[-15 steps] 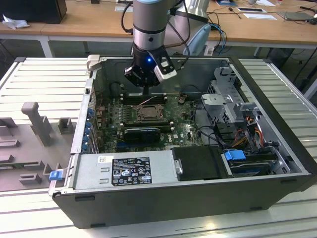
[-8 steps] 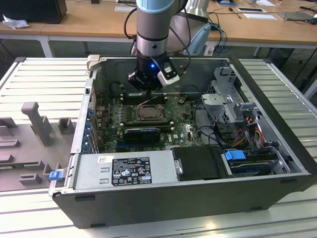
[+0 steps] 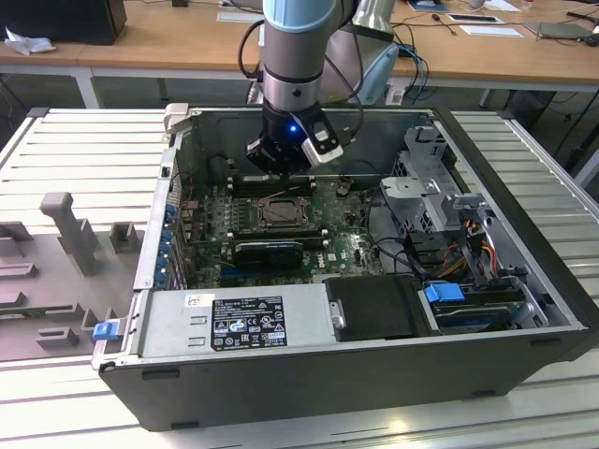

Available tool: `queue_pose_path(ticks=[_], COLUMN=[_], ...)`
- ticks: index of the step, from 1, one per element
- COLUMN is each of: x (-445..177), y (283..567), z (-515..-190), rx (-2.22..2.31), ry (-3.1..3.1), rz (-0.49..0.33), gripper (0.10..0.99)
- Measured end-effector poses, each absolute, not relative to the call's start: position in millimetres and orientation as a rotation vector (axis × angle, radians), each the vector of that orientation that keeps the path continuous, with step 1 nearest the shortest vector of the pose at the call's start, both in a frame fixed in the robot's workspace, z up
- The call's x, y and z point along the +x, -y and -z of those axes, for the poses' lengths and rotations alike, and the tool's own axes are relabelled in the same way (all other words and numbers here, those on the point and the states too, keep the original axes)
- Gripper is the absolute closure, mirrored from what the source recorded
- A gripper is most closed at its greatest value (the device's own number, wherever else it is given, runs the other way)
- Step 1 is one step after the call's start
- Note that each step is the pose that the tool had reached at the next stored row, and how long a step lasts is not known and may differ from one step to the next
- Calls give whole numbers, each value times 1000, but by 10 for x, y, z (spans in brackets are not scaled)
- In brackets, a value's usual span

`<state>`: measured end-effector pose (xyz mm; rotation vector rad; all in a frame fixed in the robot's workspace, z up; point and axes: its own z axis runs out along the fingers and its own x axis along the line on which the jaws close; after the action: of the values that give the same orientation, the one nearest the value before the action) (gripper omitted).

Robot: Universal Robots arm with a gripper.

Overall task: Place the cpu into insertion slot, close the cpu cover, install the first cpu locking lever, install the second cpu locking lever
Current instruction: 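Install the first cpu locking lever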

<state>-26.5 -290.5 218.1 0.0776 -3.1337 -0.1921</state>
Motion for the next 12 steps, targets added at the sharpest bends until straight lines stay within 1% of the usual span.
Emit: queue_pose_path(ticks=[12], x=[-163], y=[2904], z=[-2099], rx=[84], ry=[3134], rz=[192], gripper=[980])
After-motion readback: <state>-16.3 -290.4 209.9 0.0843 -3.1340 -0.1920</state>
